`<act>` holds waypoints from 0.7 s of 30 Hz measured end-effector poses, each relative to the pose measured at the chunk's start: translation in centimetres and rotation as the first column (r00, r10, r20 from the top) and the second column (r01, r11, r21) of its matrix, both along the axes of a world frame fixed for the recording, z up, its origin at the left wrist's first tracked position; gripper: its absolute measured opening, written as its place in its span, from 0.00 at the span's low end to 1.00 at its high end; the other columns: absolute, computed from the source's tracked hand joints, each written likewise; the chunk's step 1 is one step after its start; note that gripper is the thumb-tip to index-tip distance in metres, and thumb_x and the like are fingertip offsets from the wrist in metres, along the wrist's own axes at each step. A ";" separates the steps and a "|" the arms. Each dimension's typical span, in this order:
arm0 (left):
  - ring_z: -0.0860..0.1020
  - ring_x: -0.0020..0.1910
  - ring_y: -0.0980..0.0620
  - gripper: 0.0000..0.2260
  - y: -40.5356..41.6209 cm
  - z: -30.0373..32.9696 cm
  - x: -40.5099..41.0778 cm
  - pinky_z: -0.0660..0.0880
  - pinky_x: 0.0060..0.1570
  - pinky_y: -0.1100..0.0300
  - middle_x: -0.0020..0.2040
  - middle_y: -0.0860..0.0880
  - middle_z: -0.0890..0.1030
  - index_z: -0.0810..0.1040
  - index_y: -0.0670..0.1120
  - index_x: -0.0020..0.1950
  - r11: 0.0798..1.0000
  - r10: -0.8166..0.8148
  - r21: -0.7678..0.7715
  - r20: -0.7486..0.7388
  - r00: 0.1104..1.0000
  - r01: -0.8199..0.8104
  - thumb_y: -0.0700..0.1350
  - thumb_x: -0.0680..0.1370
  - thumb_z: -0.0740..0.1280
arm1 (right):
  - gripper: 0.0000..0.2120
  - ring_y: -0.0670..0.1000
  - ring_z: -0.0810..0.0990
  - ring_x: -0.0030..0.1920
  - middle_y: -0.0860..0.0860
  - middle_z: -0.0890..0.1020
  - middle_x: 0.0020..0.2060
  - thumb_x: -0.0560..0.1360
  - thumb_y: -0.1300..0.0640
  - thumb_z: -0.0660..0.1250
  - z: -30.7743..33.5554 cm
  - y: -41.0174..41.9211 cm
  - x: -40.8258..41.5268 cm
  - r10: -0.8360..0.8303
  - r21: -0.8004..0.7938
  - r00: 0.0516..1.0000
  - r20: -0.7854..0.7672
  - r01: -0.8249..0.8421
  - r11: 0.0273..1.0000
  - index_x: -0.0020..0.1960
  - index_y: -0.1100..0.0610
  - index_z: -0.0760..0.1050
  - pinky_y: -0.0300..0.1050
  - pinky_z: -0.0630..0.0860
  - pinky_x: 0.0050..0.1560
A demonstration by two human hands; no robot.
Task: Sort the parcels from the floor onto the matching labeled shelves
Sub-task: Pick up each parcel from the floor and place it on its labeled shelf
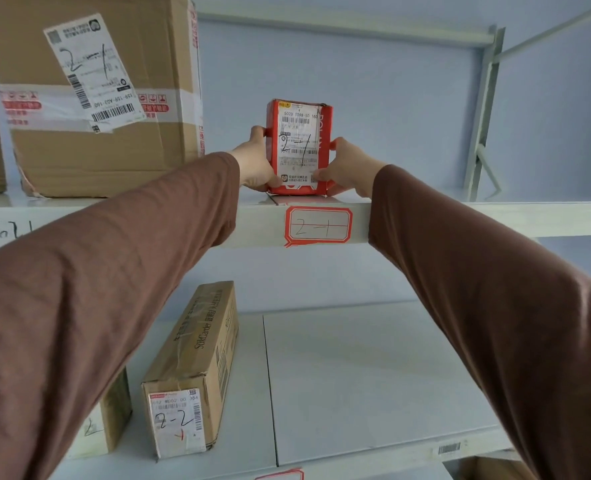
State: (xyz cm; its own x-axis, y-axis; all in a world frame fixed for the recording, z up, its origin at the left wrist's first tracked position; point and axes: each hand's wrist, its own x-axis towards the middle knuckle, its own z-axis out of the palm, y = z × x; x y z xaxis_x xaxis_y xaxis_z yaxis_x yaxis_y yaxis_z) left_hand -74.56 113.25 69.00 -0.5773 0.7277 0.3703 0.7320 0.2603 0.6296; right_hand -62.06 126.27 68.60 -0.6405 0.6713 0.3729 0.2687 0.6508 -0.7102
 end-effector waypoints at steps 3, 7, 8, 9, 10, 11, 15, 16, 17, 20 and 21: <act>0.79 0.60 0.42 0.44 0.4 -0.1 -0.2 0.82 0.57 0.45 0.64 0.44 0.76 0.50 0.50 0.80 1.000 0.007 -0.001 0.006 1.000 -0.007 0.33 0.75 0.74 | 0.28 0.57 0.84 0.58 0.53 0.79 0.64 0.79 0.60 0.72 0.0 0.4 -0.4 -0.007 0.009 1.000 0.008 0.007 1.000 0.74 0.55 0.62 0.56 0.84 0.56; 0.79 0.60 0.43 0.44 0.6 0.0 -0.3 0.82 0.55 0.49 0.62 0.45 0.75 0.50 0.51 0.80 1.000 0.003 0.001 0.022 1.000 -0.003 0.33 0.75 0.74 | 0.29 0.57 0.83 0.60 0.54 0.78 0.66 0.79 0.59 0.72 0.0 0.5 -0.4 -0.032 0.010 0.999 0.019 0.031 0.999 0.74 0.55 0.62 0.53 0.84 0.55; 0.78 0.59 0.43 0.44 0.5 0.0 -0.3 0.82 0.54 0.50 0.62 0.45 0.75 0.50 0.50 0.80 1.000 0.006 0.003 0.027 1.000 -0.006 0.33 0.75 0.74 | 0.29 0.57 0.83 0.60 0.53 0.78 0.66 0.79 0.59 0.72 0.0 0.4 -0.2 -0.035 0.001 0.999 0.021 0.035 0.999 0.75 0.56 0.61 0.50 0.85 0.50; 0.78 0.59 0.43 0.44 0.5 0.0 -0.2 0.81 0.54 0.50 0.61 0.45 0.74 0.49 0.50 0.80 1.000 0.011 0.007 0.028 1.000 -0.011 0.33 0.75 0.74 | 0.29 0.57 0.83 0.59 0.54 0.77 0.66 0.79 0.58 0.72 0.0 0.4 -0.1 -0.041 -0.001 0.999 0.022 0.041 0.999 0.75 0.56 0.61 0.47 0.84 0.43; 0.78 0.59 0.43 0.44 0.5 0.0 -0.2 0.81 0.55 0.50 0.60 0.46 0.74 0.49 0.50 0.81 1.000 0.015 0.011 0.024 1.000 -0.015 0.34 0.75 0.74 | 0.30 0.57 0.83 0.59 0.54 0.77 0.67 0.79 0.58 0.72 0.0 0.2 0.0 -0.047 0.001 0.999 0.023 0.047 0.999 0.75 0.56 0.61 0.44 0.82 0.38; 0.78 0.59 0.43 0.44 0.4 0.0 -0.1 0.81 0.56 0.50 0.60 0.46 0.74 0.49 0.49 0.81 1.000 0.019 0.013 0.019 1.000 -0.019 0.35 0.76 0.75 | 0.30 0.57 0.83 0.59 0.54 0.77 0.67 0.79 0.58 0.72 0.0 0.1 0.1 -0.050 0.003 0.999 0.020 0.050 0.999 0.75 0.55 0.61 0.42 0.79 0.34; 0.76 0.56 0.46 0.45 0.2 -0.1 0.3 0.78 0.45 0.57 0.60 0.48 0.72 0.47 0.49 0.82 0.999 0.031 0.033 0.008 0.999 -0.031 0.38 0.77 0.75 | 0.31 0.56 0.83 0.57 0.54 0.76 0.68 0.79 0.57 0.73 -0.1 0.0 0.4 -0.041 -0.002 0.999 -0.002 0.041 0.999 0.75 0.55 0.60 0.39 0.75 0.27; 0.75 0.55 0.46 0.45 0.2 -0.1 0.4 0.77 0.44 0.58 0.60 0.48 0.72 0.47 0.48 0.82 0.999 0.033 0.040 0.003 0.999 -0.033 0.39 0.77 0.75 | 0.31 0.56 0.82 0.57 0.54 0.76 0.68 0.79 0.57 0.73 -0.1 0.0 0.5 -0.040 -0.005 0.999 -0.009 0.040 0.999 0.76 0.55 0.60 0.39 0.75 0.27; 0.75 0.55 0.47 0.45 0.1 -0.2 0.5 0.76 0.43 0.59 0.61 0.48 0.72 0.46 0.48 0.82 0.998 0.036 0.044 -0.005 0.999 -0.036 0.40 0.77 0.75 | 0.32 0.55 0.82 0.57 0.54 0.76 0.68 0.78 0.57 0.73 -0.1 0.0 0.5 -0.040 -0.008 0.999 -0.017 0.040 0.999 0.76 0.55 0.60 0.39 0.76 0.28; 0.77 0.55 0.47 0.47 -0.1 -0.3 0.6 0.77 0.48 0.57 0.67 0.45 0.74 0.44 0.48 0.83 0.998 0.044 0.049 -0.047 0.998 -0.042 0.43 0.77 0.76 | 0.34 0.55 0.79 0.56 0.54 0.74 0.70 0.78 0.56 0.74 -0.2 -0.1 0.7 -0.039 -0.017 0.998 -0.043 0.039 0.999 0.76 0.55 0.59 0.43 0.80 0.37; 0.77 0.56 0.46 0.48 -0.2 -0.3 0.5 0.77 0.51 0.55 0.69 0.44 0.74 0.44 0.48 0.83 0.998 0.049 0.048 -0.059 0.997 -0.047 0.43 0.76 0.76 | 0.34 0.55 0.78 0.56 0.54 0.74 0.70 0.78 0.56 0.74 -0.2 -0.2 0.8 -0.040 -0.016 0.998 -0.053 0.039 0.999 0.77 0.55 0.59 0.46 0.81 0.41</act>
